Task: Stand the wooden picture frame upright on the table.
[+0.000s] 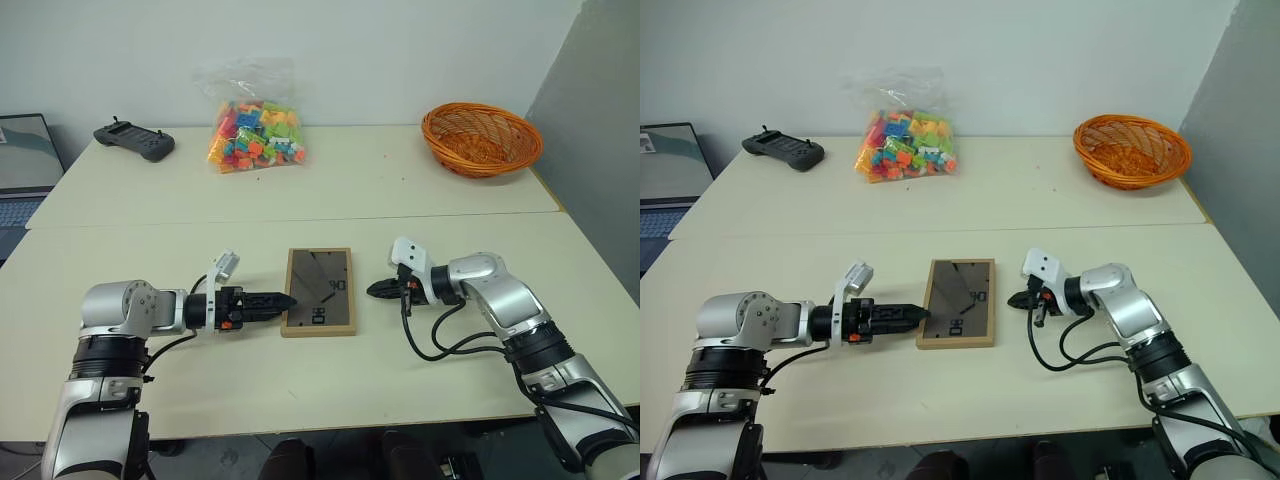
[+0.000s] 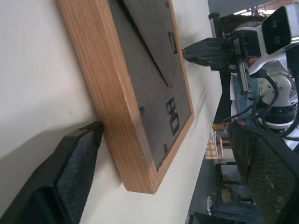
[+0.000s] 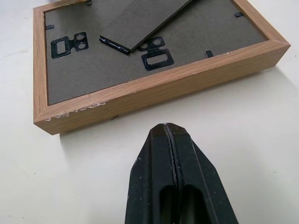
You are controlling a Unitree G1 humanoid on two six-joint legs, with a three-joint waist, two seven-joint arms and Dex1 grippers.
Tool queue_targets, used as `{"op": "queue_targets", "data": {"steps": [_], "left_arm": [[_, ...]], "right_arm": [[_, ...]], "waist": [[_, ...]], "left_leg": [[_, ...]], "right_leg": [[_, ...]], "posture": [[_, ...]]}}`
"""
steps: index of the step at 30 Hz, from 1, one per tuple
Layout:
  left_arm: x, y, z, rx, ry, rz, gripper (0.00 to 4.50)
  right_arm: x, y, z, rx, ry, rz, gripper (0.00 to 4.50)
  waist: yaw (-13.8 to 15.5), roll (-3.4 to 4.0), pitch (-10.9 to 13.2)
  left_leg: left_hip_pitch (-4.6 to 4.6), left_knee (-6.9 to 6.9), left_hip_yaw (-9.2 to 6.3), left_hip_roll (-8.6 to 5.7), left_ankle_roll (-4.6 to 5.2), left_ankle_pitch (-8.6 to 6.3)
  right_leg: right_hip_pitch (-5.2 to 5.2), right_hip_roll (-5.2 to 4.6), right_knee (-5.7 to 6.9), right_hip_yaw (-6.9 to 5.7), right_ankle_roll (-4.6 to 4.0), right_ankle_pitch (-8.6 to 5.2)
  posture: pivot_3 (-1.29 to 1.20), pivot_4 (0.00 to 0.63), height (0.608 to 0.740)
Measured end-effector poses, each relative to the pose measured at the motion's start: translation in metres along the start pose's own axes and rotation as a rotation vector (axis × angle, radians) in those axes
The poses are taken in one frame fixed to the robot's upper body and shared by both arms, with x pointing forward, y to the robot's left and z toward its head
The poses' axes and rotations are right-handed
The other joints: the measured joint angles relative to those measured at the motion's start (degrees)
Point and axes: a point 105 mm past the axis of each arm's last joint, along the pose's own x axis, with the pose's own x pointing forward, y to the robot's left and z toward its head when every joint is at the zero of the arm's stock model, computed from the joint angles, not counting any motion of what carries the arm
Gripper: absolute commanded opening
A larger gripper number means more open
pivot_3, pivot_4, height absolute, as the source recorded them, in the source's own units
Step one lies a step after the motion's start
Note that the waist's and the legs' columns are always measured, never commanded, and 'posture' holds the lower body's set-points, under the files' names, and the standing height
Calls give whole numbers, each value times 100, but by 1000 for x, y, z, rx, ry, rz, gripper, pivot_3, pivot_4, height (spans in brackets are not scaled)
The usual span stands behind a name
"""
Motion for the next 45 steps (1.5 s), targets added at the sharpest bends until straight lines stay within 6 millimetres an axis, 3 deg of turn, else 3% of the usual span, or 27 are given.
{"op": "queue_targets", "data": {"steps": [7,17,30,34,37,41,45], "left_arm": [[8,7,0,-7,7,3,4475],[28,-1,4,27,21,-27,4475],[31,-2,-10,1,44,-48,1960],[35,-11,-6,36,23,-85,1334],[42,-16,-2,101,8,-75,1270],[52,-25,3,132,-26,-78,1270],[55,-37,16,148,-132,-91,1270]], "right_arm": [[15,7,4,-1,-11,13,0],[29,13,8,-12,-18,21,0],[27,9,2,-13,-4,1,0],[27,6,0,-8,-2,-17,0],[21,1,-2,-4,-1,-38,0],[-1,-14,-6,18,1,-99,617],[-41,-35,-5,115,-41,-196,1534]], "waist": [[43,26,-26],[175,30,-33],[95,23,-28],[107,23,-28],[127,23,-28],[161,20,-26],[151,18,-24]], "left_leg": [[37,-1,1,-10,3,-2],[35,3,2,-17,1,-1],[27,-1,1,-9,1,-1],[25,-1,0,-9,1,-1],[25,0,1,-10,0,0],[17,3,0,-11,1,-1],[14,1,1,-9,1,-1]], "right_leg": [[37,-7,-2,0,0,0],[39,-12,-3,1,1,0],[27,-7,-3,1,0,0],[28,-8,-5,1,1,0],[28,-8,-5,2,0,0],[27,-11,-7,0,1,0],[23,-10,-8,0,1,0]], "posture": [[0,150,740],[0,150,740],[0,150,740],[0,150,740],[0,150,740],[0,150,740],[0,150,740]]}}
